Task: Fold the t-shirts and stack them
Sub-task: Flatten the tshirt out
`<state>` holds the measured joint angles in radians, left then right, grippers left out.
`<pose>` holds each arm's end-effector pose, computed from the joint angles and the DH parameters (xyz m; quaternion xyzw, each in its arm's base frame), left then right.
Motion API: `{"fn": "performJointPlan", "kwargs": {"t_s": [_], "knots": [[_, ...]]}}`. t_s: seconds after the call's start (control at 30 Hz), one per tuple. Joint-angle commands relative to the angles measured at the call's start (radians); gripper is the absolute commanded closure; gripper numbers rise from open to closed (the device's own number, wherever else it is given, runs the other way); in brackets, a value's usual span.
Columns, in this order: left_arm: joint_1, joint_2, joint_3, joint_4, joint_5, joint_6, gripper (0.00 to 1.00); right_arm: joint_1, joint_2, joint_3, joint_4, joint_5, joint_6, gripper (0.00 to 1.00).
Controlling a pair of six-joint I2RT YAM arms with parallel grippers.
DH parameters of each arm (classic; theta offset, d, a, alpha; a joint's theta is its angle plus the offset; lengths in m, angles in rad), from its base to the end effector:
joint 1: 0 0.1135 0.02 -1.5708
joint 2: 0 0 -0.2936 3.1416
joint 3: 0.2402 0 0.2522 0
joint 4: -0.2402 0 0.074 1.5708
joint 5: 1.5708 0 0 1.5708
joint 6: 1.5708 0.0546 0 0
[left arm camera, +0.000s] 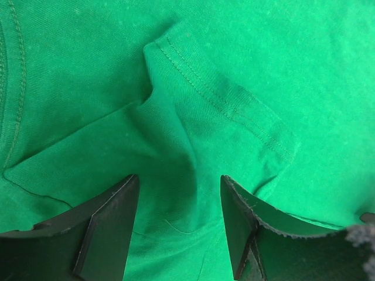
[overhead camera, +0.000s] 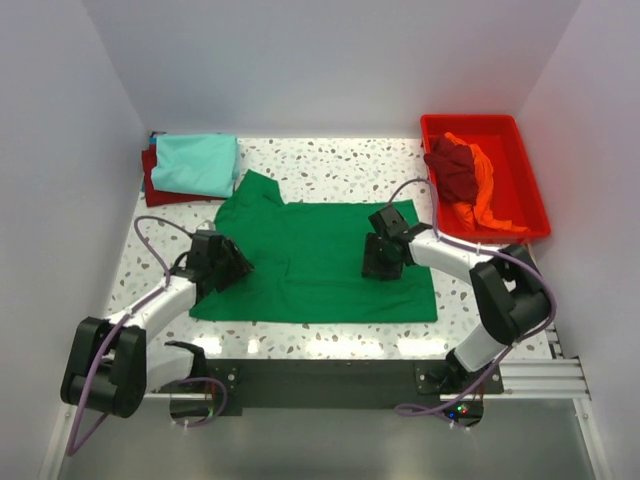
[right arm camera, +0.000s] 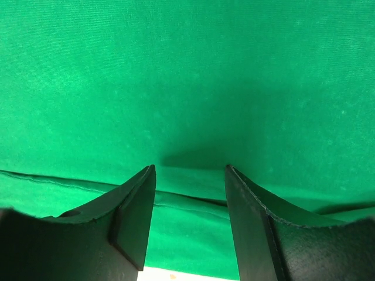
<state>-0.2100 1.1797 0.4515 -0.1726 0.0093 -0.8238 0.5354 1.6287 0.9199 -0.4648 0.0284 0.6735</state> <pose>0.2060 -0.0444 0.1659 -0.2838 0.9007 -0.1663 0.2836 0.2689 0.1577 0.1741 0.0704 0.9777 0.1007 0.1702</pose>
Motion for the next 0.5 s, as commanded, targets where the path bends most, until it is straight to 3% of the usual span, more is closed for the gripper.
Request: {"fn": "performJointPlan", "kwargs": {"t_s": [0.0,0.47], "knots": [[-0.002,0.017,-0.059,-0.024,0.021,-0.015,0.37,-0.003,-0.026,-0.062,-0.032,0.044,0.011,0.45],[-0.002,-0.204,-0.162,-0.232,0.026,-0.143,0.36,-0.005,-0.159,-0.213,-0.103,0.008,0.064,0.45]]}}
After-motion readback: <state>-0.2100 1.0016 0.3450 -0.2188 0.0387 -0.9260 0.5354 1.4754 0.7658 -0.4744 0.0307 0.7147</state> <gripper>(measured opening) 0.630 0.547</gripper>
